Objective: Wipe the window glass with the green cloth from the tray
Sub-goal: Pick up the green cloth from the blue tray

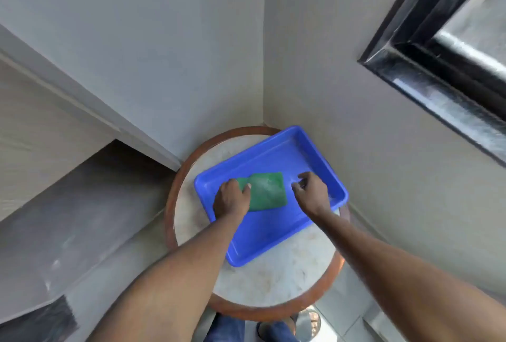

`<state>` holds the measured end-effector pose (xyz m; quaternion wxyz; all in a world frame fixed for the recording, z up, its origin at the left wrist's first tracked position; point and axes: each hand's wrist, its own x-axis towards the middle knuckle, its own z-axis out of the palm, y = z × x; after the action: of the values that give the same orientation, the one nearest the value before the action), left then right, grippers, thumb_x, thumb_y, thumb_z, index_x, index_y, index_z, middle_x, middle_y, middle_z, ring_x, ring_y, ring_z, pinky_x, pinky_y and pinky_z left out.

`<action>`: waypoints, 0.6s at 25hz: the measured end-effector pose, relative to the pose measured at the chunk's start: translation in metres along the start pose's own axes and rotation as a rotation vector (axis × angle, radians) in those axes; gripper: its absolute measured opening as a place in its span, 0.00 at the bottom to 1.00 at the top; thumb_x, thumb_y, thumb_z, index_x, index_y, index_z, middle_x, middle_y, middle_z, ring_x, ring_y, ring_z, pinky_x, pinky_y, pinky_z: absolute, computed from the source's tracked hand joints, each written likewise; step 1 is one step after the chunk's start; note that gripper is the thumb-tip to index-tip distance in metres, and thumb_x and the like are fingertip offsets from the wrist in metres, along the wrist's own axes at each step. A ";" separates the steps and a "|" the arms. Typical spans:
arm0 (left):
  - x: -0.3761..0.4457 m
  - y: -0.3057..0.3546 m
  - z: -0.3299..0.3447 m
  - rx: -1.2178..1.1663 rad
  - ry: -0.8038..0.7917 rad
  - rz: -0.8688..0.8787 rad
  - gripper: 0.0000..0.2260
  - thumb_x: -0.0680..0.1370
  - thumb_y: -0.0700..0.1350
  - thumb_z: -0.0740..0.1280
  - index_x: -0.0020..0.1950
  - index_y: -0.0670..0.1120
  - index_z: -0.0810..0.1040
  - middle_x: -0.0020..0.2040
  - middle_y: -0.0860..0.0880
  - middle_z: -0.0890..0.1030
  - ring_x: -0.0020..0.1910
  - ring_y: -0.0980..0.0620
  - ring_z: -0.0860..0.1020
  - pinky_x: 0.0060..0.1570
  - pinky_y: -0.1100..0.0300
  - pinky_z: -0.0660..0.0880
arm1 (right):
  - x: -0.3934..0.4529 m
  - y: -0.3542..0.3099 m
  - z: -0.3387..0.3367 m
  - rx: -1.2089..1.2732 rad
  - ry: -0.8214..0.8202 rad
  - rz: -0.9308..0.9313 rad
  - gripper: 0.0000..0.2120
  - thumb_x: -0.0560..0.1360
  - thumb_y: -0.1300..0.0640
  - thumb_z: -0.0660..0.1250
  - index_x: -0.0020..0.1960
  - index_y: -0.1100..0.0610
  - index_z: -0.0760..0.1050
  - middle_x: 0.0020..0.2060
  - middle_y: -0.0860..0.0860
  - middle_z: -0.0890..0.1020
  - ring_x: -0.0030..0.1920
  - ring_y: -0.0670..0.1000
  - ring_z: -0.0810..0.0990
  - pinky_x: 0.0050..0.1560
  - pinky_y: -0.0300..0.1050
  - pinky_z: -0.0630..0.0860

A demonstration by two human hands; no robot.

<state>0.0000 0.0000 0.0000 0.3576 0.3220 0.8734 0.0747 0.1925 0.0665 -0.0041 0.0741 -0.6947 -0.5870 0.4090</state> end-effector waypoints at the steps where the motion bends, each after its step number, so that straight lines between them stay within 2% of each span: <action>1: 0.016 -0.005 0.016 -0.036 -0.033 -0.116 0.28 0.85 0.61 0.69 0.76 0.41 0.77 0.76 0.38 0.81 0.76 0.33 0.81 0.69 0.41 0.80 | 0.011 0.007 0.019 0.001 -0.057 0.060 0.22 0.84 0.53 0.72 0.73 0.66 0.77 0.63 0.64 0.86 0.68 0.65 0.83 0.66 0.53 0.75; 2: 0.025 -0.003 0.025 -0.098 -0.078 -0.240 0.32 0.84 0.61 0.71 0.79 0.39 0.74 0.79 0.37 0.79 0.77 0.33 0.80 0.70 0.42 0.79 | 0.018 0.008 0.032 0.008 -0.094 0.115 0.25 0.84 0.49 0.72 0.72 0.67 0.76 0.64 0.65 0.86 0.69 0.65 0.82 0.66 0.53 0.76; 4: 0.040 0.000 0.041 -0.235 -0.179 -0.368 0.37 0.84 0.59 0.73 0.83 0.36 0.68 0.83 0.35 0.75 0.80 0.33 0.78 0.75 0.44 0.77 | 0.028 0.010 0.056 0.042 -0.149 0.189 0.30 0.81 0.42 0.75 0.68 0.67 0.77 0.63 0.65 0.86 0.67 0.65 0.83 0.62 0.55 0.78; 5: 0.048 0.000 0.051 -0.282 -0.218 -0.370 0.37 0.85 0.57 0.73 0.84 0.35 0.67 0.83 0.35 0.75 0.80 0.34 0.78 0.76 0.44 0.78 | 0.033 0.014 0.068 0.058 -0.156 0.222 0.31 0.79 0.42 0.77 0.65 0.67 0.77 0.61 0.65 0.86 0.65 0.65 0.84 0.60 0.56 0.79; 7: 0.060 0.008 0.058 -0.376 -0.261 -0.353 0.30 0.87 0.54 0.71 0.83 0.39 0.71 0.80 0.38 0.78 0.74 0.37 0.82 0.75 0.44 0.81 | 0.040 0.014 0.075 0.213 -0.153 0.334 0.26 0.78 0.48 0.80 0.63 0.68 0.79 0.60 0.65 0.86 0.60 0.64 0.85 0.60 0.57 0.81; 8: 0.059 0.016 0.052 -0.452 -0.255 -0.329 0.26 0.87 0.54 0.70 0.81 0.42 0.75 0.78 0.40 0.81 0.71 0.39 0.83 0.70 0.45 0.83 | 0.043 0.009 0.069 0.380 -0.150 0.396 0.21 0.78 0.52 0.80 0.61 0.68 0.81 0.59 0.65 0.87 0.57 0.63 0.86 0.61 0.57 0.82; 10: 0.058 0.045 0.036 -0.598 -0.265 -0.216 0.20 0.87 0.56 0.69 0.74 0.45 0.80 0.71 0.43 0.85 0.63 0.43 0.85 0.52 0.52 0.83 | 0.047 -0.004 0.039 0.763 -0.162 0.457 0.10 0.80 0.59 0.77 0.56 0.65 0.82 0.55 0.64 0.86 0.52 0.61 0.85 0.58 0.55 0.82; 12: 0.046 0.092 0.004 -0.678 -0.256 -0.070 0.18 0.87 0.63 0.66 0.61 0.50 0.83 0.55 0.47 0.86 0.46 0.50 0.82 0.37 0.60 0.75 | 0.043 -0.028 -0.015 0.998 -0.161 0.378 0.07 0.81 0.63 0.73 0.57 0.63 0.83 0.52 0.62 0.85 0.47 0.57 0.85 0.51 0.53 0.82; 14: 0.021 0.155 -0.038 -0.747 -0.249 0.070 0.21 0.86 0.69 0.64 0.53 0.52 0.82 0.46 0.48 0.81 0.37 0.52 0.76 0.34 0.62 0.70 | 0.028 -0.060 -0.094 1.209 -0.190 0.285 0.09 0.80 0.65 0.68 0.57 0.62 0.84 0.47 0.60 0.88 0.41 0.56 0.89 0.41 0.49 0.87; 15: 0.000 0.193 -0.063 -0.765 -0.258 0.173 0.23 0.85 0.70 0.63 0.52 0.52 0.83 0.43 0.49 0.81 0.36 0.52 0.76 0.34 0.62 0.70 | 0.015 -0.076 -0.142 1.306 -0.217 0.224 0.10 0.79 0.65 0.65 0.56 0.62 0.84 0.46 0.60 0.90 0.40 0.57 0.90 0.40 0.51 0.89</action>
<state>0.0555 0.1572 0.1161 0.5504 0.2447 0.7005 0.3826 0.2277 0.1556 0.1259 0.3767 -0.5191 -0.1475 0.7529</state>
